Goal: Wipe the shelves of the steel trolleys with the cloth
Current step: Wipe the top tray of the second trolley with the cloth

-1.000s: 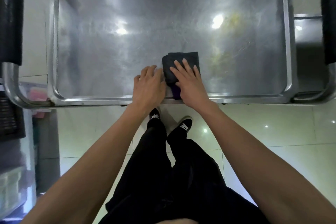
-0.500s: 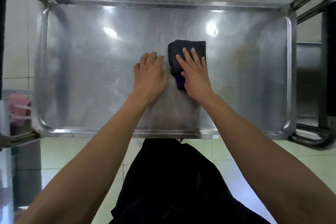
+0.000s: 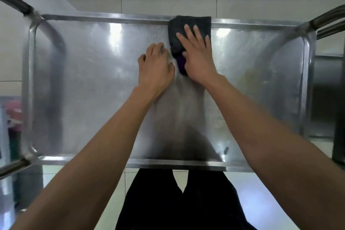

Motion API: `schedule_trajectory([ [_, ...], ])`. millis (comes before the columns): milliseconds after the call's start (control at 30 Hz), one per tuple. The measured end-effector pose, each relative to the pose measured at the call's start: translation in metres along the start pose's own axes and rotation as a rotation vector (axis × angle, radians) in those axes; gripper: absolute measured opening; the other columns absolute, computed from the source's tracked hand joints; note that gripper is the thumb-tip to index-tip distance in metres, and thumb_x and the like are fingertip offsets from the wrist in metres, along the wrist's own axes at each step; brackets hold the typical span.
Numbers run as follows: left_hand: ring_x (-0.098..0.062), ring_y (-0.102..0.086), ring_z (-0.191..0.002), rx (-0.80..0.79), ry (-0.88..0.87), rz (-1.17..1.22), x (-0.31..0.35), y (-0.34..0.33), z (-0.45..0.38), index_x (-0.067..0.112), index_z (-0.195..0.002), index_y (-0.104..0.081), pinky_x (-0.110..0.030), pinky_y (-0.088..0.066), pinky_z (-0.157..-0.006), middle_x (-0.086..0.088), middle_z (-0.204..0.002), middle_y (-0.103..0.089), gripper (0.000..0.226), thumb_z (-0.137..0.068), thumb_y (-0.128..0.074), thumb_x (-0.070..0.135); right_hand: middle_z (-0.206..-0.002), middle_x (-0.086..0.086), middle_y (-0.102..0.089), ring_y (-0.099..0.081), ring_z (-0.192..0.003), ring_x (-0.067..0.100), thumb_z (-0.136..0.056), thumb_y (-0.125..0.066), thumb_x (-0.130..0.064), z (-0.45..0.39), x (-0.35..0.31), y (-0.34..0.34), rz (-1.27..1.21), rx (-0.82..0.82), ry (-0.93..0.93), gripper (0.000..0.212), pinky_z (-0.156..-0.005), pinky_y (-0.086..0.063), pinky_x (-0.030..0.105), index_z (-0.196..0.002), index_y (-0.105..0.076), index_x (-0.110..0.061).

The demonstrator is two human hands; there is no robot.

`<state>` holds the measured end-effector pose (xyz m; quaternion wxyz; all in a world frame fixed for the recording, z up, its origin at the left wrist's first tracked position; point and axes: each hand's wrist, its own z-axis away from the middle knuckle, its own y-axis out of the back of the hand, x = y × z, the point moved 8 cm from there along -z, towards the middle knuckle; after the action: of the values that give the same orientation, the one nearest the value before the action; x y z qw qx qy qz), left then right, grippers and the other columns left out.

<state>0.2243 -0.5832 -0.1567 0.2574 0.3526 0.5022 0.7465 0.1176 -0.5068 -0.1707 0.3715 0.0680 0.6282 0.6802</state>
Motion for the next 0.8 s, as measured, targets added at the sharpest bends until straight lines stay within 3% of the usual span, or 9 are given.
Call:
schedule_trajectory([
  [233,-0.032,-0.033,-0.142,-0.042,0.034,-0.069,0.010,-0.005,0.005,0.004,-0.132,-0.050,-0.055,-0.037,-0.109,-0.012,-0.151,-0.038,0.044,-0.094,-0.047,0.024,-0.168,-0.002,-0.005,0.004,-0.154,0.020,-0.106,-0.035,-0.027,0.002,0.003,0.004,-0.025,-0.039,0.063,0.055,-0.124,0.002,0.046,-0.159,-0.020,-0.025],
  [367,-0.030,-0.029,-0.145,-0.033,0.020,-0.055,0.029,-0.004,0.004,0.006,-0.135,-0.049,-0.055,-0.034,-0.111,-0.010,-0.152,-0.038,0.045,-0.094,-0.046,0.025,-0.167,-0.005,-0.007,0.002,-0.154,0.017,-0.105,-0.041,-0.024,0.008,0.018,0.009,-0.054,-0.019,0.044,0.056,-0.125,0.002,0.043,-0.158,-0.023,-0.028],
  [800,-0.027,-0.022,-0.149,-0.096,-0.162,-0.033,0.165,-0.027,-0.019,0.012,-0.143,-0.045,-0.053,-0.027,-0.117,-0.008,-0.159,-0.031,0.048,-0.097,-0.044,0.027,-0.167,-0.007,-0.009,0.001,-0.154,0.015,-0.103,-0.044,-0.022,0.063,0.172,0.063,-0.094,0.073,-0.163,0.057,-0.124,0.002,0.041,-0.156,-0.026,-0.030],
])
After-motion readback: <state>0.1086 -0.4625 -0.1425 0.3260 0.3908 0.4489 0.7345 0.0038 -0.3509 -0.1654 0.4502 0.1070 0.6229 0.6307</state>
